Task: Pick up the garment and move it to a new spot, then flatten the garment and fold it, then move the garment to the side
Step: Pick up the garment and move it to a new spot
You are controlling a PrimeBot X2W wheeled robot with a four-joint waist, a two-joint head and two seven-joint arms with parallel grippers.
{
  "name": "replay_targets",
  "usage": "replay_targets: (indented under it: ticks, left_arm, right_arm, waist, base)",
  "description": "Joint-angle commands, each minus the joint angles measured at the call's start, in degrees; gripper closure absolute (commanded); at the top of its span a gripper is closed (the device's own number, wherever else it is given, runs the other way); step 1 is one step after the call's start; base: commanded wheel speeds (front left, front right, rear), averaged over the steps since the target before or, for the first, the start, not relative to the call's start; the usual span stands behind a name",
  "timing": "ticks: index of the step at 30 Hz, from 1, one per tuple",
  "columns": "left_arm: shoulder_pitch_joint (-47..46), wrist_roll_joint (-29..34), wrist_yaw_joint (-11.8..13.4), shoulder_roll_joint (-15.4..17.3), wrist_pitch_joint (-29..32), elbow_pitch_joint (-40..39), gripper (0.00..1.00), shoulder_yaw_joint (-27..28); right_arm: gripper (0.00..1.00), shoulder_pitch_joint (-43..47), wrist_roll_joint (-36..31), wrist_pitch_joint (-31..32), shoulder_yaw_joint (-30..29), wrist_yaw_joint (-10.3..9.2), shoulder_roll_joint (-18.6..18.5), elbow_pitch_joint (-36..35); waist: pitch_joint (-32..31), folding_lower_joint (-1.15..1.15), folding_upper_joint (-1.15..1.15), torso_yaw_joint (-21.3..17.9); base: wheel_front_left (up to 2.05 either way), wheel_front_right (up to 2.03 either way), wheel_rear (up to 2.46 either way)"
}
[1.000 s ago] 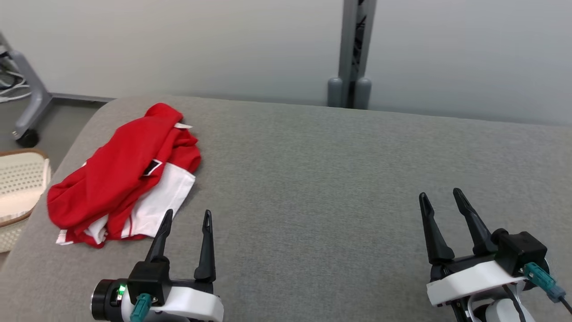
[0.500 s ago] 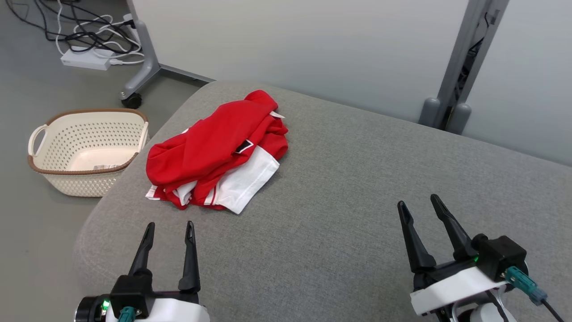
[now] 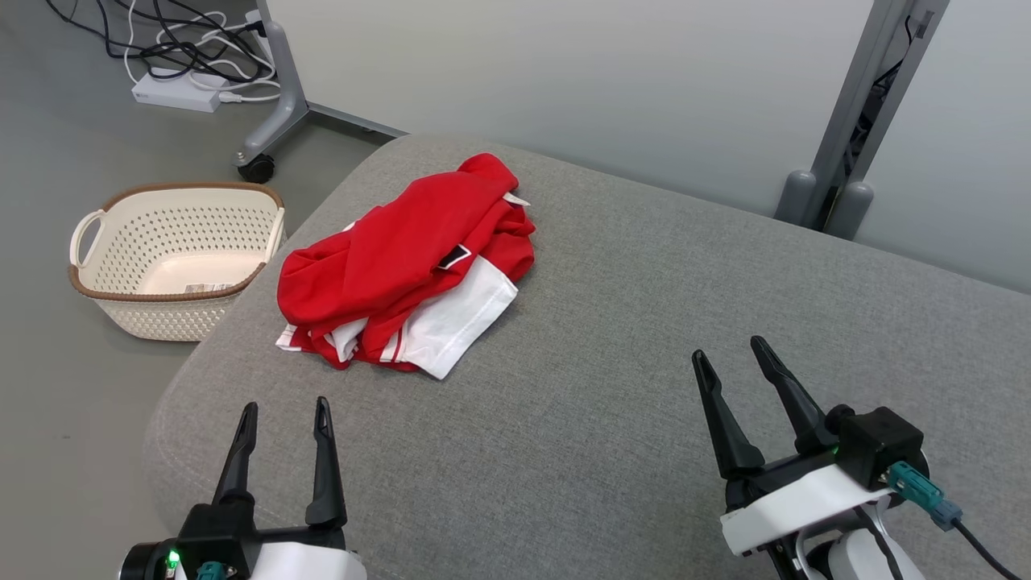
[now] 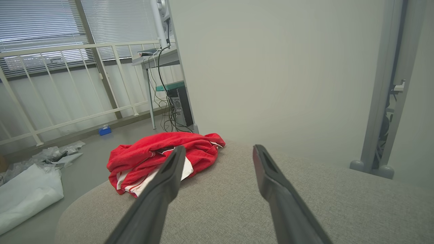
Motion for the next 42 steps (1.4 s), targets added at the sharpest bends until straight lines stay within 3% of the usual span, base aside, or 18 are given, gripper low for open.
replay_targets:
  ticks: [1,8,15,19,24,29,34,42]
  left_arm:
    - [0.2,0.0,0.3,0.4,-0.1,-0.2,0.00,0.2]
    - [-1.1,-2.1,-0.7,0.5,-0.1,1.0,0.00,1.2]
    - [-6.0,0.2,-4.9,0.5,-0.1,2.1,0.00,3.7]
    - [-12.0,0.6,-8.9,1.7,-0.1,4.8,0.00,4.9]
    - [-22.2,-0.6,-13.9,6.4,0.7,14.2,0.00,4.8]
    - [-33.6,-3.9,-16.2,11.1,9.5,21.9,0.00,3.1]
    - [-40.2,-7.8,-16.7,14.5,18.9,26.1,0.00,-0.1]
    - [-45.3,-14.8,-16.6,18.8,28.4,30.5,0.00,-6.0]
  right_arm:
    - [0.00,-0.3,0.1,-0.3,0.0,0.11,-0.5,0.1]
    - [0.00,0.7,-1.2,-0.3,-2.1,0.11,-0.5,-0.6]
    - [0.00,0.3,-4.5,-0.3,-4.2,0.11,-0.4,-2.7]
    - [0.00,-2.0,-8.1,-0.3,-4.4,0.10,-0.7,-3.7]
    - [0.00,-5.5,-10.1,0.8,-4.1,0.10,-2.1,-5.9]
    - [0.00,-7.9,-10.6,2.1,-3.9,0.10,-3.4,-8.7]
    - [0.00,-8.7,-11.1,2.6,-4.0,0.10,-3.4,-9.7]
    - [0.00,-9.4,-10.9,2.3,-3.4,0.10,-3.2,-9.9]
  waist:
    - [-0.1,0.00,0.00,-0.1]
    - [0.3,0.00,0.00,-0.7]
    - [4.3,0.00,0.00,-2.4]
    - [9.2,0.00,0.00,-4.7]
    - [14.6,0.00,0.00,-7.3]
    - [18.9,0.00,0.00,-9.4]
    - [21.6,0.00,0.00,-10.7]
    - [24.0,0.00,0.00,-12.2]
  base:
    - [0.00,0.00,0.00]
    - [0.00,0.00,0.00]
    - [0.00,0.00,0.00]
    - [0.00,0.00,0.00]
    - [0.00,0.00,0.00]
    - [0.00,0.00,0.00]
    - [0.00,0.00,0.00]
    - [0.00,0.00,0.00]
